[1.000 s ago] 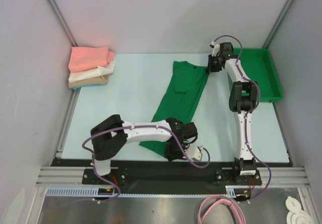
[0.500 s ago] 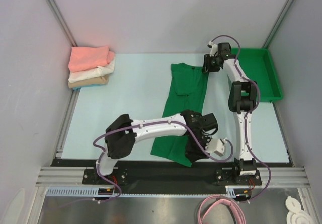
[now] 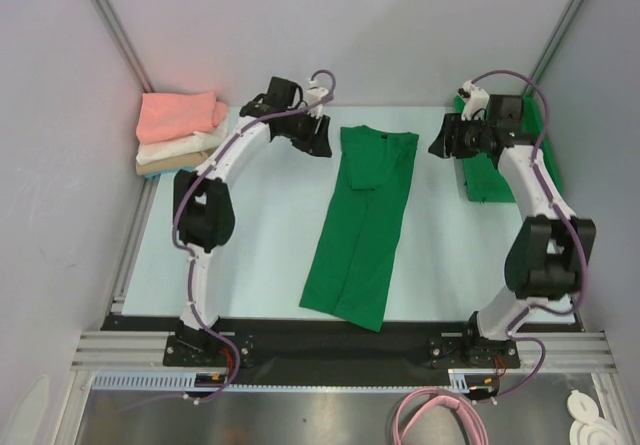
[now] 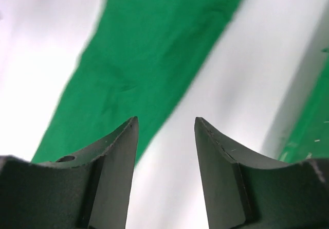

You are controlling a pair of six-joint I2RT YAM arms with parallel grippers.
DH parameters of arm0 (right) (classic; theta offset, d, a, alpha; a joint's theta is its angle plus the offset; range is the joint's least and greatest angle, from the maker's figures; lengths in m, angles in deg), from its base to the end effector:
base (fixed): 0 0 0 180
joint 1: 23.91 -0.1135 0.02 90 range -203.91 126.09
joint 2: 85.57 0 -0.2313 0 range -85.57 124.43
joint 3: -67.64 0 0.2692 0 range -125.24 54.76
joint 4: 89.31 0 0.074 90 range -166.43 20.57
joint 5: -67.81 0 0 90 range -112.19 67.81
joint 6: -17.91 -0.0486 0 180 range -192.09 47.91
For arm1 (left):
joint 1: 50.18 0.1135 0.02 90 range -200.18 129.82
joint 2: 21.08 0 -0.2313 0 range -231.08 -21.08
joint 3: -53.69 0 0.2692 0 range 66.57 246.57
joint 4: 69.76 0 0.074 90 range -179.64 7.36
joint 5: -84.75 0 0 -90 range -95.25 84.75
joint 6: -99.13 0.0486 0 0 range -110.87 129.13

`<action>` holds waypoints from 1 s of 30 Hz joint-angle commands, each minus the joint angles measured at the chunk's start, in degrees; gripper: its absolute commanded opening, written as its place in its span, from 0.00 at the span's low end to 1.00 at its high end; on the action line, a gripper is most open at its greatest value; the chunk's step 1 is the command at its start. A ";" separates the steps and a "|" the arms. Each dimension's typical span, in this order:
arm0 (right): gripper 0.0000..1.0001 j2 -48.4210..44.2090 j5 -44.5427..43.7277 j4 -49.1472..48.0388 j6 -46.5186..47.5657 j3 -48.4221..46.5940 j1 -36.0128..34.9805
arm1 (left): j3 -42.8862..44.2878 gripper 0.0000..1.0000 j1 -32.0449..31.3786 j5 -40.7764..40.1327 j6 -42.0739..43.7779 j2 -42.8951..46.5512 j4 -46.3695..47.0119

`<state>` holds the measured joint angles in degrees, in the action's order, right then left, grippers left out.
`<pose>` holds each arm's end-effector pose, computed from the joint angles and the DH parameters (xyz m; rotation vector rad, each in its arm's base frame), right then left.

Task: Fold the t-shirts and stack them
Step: Fold the tshirt

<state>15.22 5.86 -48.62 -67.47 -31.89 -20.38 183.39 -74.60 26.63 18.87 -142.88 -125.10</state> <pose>0.4200 -0.0030 0.2567 -0.2697 2.2292 0.4853 0.4324 -0.2245 0.2622 0.9451 2.1812 -0.7868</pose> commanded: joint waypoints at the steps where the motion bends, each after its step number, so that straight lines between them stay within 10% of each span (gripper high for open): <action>1: 0.54 -8.67 7.79 -0.92 2.05 9.97 -1.16 | 1.83 0.52 1.30 6.44 -6.57 -6.60 4.48; 30: 0.56 -18.79 10.44 -2.24 6.28 21.17 0.34 | 22.67 0.45 6.15 15.05 -24.94 -36.23 16.00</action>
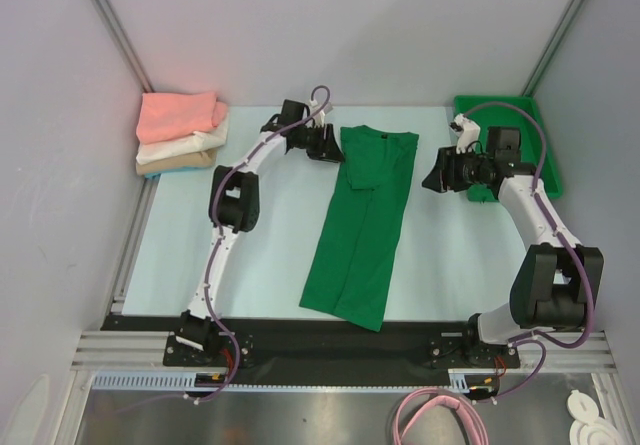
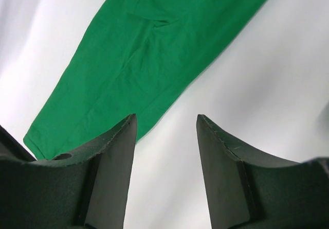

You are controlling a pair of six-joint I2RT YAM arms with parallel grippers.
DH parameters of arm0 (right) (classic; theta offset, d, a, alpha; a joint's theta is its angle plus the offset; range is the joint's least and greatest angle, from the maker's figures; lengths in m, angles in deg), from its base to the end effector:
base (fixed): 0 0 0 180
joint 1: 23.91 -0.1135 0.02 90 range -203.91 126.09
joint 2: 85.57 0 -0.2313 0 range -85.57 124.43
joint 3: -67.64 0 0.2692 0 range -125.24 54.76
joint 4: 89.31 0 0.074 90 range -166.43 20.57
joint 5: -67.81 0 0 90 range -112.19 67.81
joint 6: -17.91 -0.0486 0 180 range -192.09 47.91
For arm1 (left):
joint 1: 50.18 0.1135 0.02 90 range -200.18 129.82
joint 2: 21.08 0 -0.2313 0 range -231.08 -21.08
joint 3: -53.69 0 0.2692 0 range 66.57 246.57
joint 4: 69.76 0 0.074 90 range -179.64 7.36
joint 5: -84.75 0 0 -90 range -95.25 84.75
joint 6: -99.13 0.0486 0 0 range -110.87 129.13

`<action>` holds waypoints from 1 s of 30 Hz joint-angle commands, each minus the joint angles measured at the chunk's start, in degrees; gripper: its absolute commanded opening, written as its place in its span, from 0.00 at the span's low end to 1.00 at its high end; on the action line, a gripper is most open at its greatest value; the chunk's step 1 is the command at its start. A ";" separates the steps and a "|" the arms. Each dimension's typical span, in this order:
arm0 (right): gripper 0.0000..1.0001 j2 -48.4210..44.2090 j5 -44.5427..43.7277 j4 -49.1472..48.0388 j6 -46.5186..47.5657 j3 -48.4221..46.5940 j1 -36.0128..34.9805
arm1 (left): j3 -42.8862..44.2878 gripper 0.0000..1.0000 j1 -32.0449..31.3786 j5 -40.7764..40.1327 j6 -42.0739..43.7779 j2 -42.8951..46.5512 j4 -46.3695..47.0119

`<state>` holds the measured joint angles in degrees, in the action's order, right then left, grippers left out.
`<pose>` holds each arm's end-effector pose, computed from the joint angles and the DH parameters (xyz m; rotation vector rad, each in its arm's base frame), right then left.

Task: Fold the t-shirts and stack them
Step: Fold the tshirt

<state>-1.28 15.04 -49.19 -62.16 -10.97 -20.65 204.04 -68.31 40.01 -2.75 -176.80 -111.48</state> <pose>0.3445 0.0098 0.2362 -0.4349 2.2120 0.6432 0.5334 -0.2110 0.1042 0.5146 2.3346 -1.1900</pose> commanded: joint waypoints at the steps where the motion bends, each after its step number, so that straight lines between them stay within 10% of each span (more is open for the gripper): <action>1: 0.56 -2.38 1.35 -1.67 0.88 0.26 0.77 | 2.10 0.45 -0.32 1.77 -3.41 -2.66 2.65; 11: 0.56 -2.55 1.53 -2.02 0.70 0.52 1.83 | 2.19 0.00 -0.59 1.07 -4.82 -3.01 4.05; 30: 0.56 -2.11 1.17 -2.55 1.32 1.05 2.62 | -0.45 0.00 7.23 -3.77 -6.40 0.15 5.81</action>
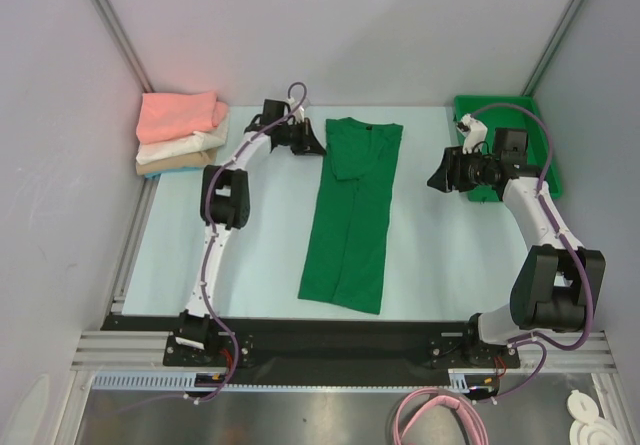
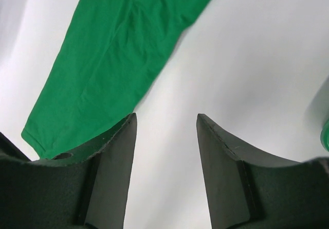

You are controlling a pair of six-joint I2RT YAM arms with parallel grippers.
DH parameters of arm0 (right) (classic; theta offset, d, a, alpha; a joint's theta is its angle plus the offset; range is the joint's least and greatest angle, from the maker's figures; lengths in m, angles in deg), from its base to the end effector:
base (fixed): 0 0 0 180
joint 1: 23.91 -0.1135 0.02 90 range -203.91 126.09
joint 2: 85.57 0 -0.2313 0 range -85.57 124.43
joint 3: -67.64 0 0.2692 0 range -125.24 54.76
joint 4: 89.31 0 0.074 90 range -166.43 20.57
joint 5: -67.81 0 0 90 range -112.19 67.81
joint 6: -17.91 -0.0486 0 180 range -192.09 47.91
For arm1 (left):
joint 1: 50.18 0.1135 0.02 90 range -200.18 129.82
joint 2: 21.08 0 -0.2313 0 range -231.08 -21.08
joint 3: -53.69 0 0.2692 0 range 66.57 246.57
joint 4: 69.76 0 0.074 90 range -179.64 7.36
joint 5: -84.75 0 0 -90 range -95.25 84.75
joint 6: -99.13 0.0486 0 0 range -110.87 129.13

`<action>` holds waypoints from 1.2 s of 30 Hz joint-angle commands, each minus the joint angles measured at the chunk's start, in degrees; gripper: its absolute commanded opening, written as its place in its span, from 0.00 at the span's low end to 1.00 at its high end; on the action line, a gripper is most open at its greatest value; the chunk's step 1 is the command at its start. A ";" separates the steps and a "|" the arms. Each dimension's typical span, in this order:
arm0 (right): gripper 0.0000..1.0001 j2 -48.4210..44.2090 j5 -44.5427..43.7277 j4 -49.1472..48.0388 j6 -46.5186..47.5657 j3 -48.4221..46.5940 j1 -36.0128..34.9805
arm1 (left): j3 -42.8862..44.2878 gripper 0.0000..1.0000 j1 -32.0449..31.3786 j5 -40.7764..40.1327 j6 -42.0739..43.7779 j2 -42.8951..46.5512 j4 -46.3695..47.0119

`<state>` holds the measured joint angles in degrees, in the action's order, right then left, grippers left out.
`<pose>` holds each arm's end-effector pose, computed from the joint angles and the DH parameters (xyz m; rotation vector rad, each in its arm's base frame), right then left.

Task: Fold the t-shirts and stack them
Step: Fold the tshirt

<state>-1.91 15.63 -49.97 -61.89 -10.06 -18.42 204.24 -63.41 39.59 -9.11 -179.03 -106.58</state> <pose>0.3425 -0.0030 0.2355 -0.4030 2.2015 0.6277 0.5559 -0.1659 0.0900 0.3021 2.3332 -1.1858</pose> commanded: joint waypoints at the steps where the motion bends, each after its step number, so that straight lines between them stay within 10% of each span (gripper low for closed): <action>1: 0.56 -1.57 0.50 -1.76 1.05 0.13 0.39 | -0.64 0.00 2.60 -3.53 0.22 2.38 0.83; 12: 0.56 -1.13 0.32 -1.94 1.58 0.31 0.48 | -1.70 0.00 4.01 -1.34 1.09 4.23 0.65; 17: 0.54 -3.40 -4.84 -2.98 -0.52 0.74 0.92 | -5.63 0.35 3.83 1.64 3.56 12.38 -3.47; 20: 0.54 -6.74 -5.92 -7.37 -6.22 5.02 3.63 | -21.60 0.47 4.01 2.27 4.52 26.95 2.11; 24: 0.89 -9.83 5.29 -15.98 -19.57 12.76 11.36 | -43.16 0.59 4.01 0.07 8.56 43.49 4.36; 29: 0.68 -4.66 23.53 -26.64 -38.92 19.38 14.72 | -54.50 0.64 4.71 5.43 12.07 53.70 -7.94; 36: 0.60 2.13 31.35 -12.49 -31.04 22.18 5.76 | -79.47 0.58 4.71 0.17 14.81 64.25 -6.90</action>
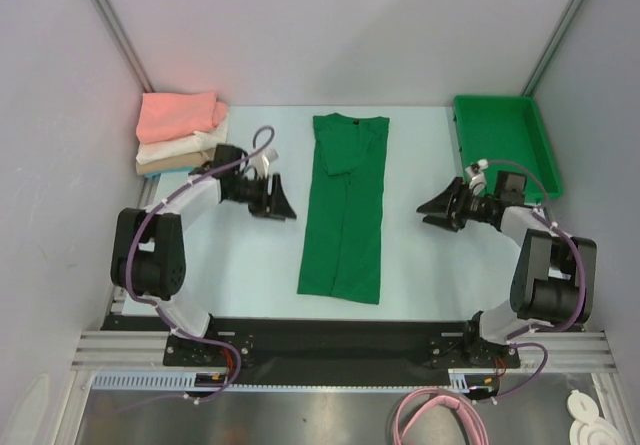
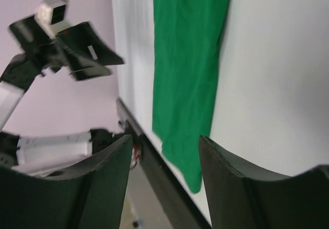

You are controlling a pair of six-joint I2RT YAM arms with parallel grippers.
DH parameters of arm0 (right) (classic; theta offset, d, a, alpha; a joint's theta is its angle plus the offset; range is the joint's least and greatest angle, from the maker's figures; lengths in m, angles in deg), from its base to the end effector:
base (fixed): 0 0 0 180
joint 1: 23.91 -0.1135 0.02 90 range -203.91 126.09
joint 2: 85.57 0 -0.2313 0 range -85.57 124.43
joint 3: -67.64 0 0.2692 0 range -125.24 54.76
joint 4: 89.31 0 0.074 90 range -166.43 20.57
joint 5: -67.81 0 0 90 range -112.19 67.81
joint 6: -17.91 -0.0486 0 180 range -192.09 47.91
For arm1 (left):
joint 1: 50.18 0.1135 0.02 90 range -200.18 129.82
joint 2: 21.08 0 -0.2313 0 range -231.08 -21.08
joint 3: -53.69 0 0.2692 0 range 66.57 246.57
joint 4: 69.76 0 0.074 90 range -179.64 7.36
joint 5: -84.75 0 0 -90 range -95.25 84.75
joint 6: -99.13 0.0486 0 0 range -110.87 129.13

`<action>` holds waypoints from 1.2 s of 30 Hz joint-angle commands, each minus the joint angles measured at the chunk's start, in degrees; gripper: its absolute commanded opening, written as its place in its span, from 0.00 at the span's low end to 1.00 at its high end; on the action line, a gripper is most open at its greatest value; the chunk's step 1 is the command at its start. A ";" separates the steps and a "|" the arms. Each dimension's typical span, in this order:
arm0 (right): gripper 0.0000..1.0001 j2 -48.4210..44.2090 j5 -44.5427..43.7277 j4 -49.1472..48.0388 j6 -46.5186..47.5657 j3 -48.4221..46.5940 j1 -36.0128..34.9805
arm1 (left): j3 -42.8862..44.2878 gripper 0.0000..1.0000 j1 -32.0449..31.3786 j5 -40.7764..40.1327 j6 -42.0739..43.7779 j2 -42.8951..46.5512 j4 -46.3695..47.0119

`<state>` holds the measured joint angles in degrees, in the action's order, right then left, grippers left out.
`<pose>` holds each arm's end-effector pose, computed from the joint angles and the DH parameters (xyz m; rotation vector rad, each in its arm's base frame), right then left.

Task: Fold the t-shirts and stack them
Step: Fold the tshirt

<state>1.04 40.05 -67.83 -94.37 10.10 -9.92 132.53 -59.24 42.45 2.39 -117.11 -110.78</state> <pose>0.3044 -0.0315 0.1390 0.2312 2.2295 1.3759 0.3476 -0.0918 0.1733 0.3603 2.4592 -1.1764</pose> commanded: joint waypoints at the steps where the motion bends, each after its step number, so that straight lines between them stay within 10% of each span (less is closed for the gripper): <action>1: 0.60 -1.52 5.71 7.55 2.15 3.34 -4.14 | -8.99 0.57 0.53 -2.88 4.10 2.77 -3.93; 8: 0.60 -14.19 -17.65 13.46 -0.73 10.74 -12.50 | -17.08 0.58 0.10 -3.40 5.69 6.91 -3.94; 36: 0.49 0.22 -25.32 8.80 -7.86 15.84 -32.98 | -17.00 0.50 -15.29 -9.12 2.08 -3.29 -4.99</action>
<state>-1.15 21.30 -60.07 -103.40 25.16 -40.97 115.46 -73.07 37.12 3.59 -119.49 -115.74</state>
